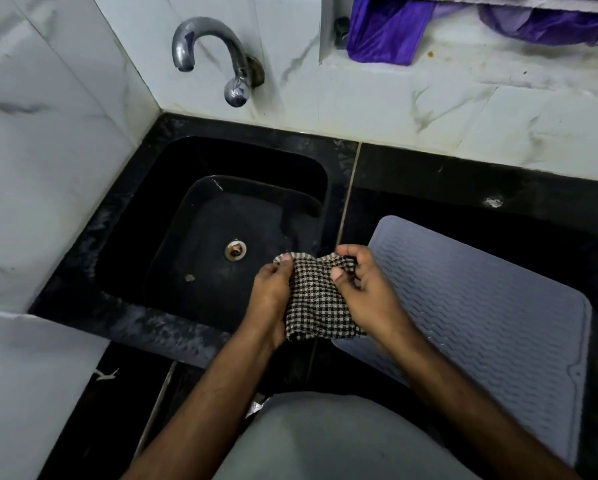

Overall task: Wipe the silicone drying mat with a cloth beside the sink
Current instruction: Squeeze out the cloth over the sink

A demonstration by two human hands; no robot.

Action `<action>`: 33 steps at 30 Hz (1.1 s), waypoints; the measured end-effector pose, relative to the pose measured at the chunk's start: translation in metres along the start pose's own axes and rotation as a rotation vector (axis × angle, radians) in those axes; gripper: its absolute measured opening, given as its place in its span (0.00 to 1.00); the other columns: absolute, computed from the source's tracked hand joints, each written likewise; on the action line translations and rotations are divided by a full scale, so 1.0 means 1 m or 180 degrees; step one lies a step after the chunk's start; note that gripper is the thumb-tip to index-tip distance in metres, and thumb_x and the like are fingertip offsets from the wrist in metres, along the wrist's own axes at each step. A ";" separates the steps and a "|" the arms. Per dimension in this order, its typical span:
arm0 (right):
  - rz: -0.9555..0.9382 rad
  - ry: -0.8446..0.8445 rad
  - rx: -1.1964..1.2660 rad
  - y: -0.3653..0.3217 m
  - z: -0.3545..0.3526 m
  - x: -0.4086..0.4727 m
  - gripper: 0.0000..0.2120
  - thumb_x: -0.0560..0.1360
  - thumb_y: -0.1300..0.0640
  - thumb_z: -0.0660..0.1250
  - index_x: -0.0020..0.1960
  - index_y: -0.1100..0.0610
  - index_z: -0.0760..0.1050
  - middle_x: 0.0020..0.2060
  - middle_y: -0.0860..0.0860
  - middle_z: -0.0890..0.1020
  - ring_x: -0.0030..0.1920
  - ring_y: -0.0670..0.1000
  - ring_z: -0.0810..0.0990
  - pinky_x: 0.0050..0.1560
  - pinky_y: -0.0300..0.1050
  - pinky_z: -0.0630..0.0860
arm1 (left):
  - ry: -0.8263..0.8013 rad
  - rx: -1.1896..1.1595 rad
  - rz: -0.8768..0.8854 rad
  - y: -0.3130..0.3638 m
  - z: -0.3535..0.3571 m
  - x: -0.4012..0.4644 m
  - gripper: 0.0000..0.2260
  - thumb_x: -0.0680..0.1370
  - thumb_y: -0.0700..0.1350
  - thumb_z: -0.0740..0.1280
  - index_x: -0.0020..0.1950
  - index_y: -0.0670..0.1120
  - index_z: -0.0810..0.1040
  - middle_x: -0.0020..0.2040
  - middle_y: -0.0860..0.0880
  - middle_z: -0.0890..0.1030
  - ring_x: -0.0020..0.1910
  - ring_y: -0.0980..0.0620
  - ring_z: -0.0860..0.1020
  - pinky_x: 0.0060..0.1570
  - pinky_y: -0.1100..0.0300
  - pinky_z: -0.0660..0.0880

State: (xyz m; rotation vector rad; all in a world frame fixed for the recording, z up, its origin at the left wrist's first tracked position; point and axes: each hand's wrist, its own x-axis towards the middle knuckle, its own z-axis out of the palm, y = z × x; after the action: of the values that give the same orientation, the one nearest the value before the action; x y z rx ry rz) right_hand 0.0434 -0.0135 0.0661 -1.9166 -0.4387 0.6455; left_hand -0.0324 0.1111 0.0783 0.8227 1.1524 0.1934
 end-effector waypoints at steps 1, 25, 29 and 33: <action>0.0057 -0.0021 0.0066 -0.001 -0.001 0.000 0.15 0.79 0.48 0.66 0.64 0.41 0.69 0.55 0.44 0.81 0.54 0.43 0.80 0.58 0.53 0.78 | -0.0114 0.0061 -0.0041 -0.003 -0.003 0.001 0.13 0.82 0.47 0.67 0.61 0.39 0.79 0.51 0.38 0.86 0.44 0.44 0.86 0.36 0.55 0.82; -0.0440 -0.1275 -0.1052 -0.026 0.044 0.002 0.49 0.70 0.26 0.60 0.80 0.48 0.45 0.77 0.47 0.63 0.75 0.52 0.63 0.72 0.50 0.65 | 0.0325 0.1428 0.0861 0.017 -0.040 0.019 0.18 0.80 0.65 0.61 0.59 0.53 0.73 0.53 0.50 0.82 0.53 0.48 0.82 0.59 0.44 0.78; -0.0767 -0.1631 -0.1325 -0.015 0.043 0.022 0.42 0.75 0.44 0.71 0.80 0.48 0.50 0.74 0.48 0.69 0.72 0.49 0.68 0.68 0.43 0.66 | -0.0549 0.0804 0.0125 0.037 -0.050 0.003 0.27 0.83 0.65 0.53 0.71 0.47 0.70 0.58 0.41 0.84 0.49 0.36 0.85 0.44 0.45 0.83; -0.0710 -0.1798 -0.1382 -0.024 0.042 0.039 0.37 0.78 0.56 0.68 0.79 0.44 0.51 0.68 0.52 0.76 0.68 0.50 0.74 0.66 0.47 0.71 | -0.0015 0.2919 0.1577 0.045 -0.073 0.005 0.34 0.75 0.68 0.67 0.76 0.51 0.66 0.75 0.41 0.68 0.69 0.42 0.76 0.65 0.47 0.76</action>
State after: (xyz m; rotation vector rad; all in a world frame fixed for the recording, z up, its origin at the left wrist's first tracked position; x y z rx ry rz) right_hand 0.0479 0.0484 0.0648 -2.0210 -1.2145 1.0030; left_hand -0.0817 0.1805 0.0928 1.9194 0.9952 0.0571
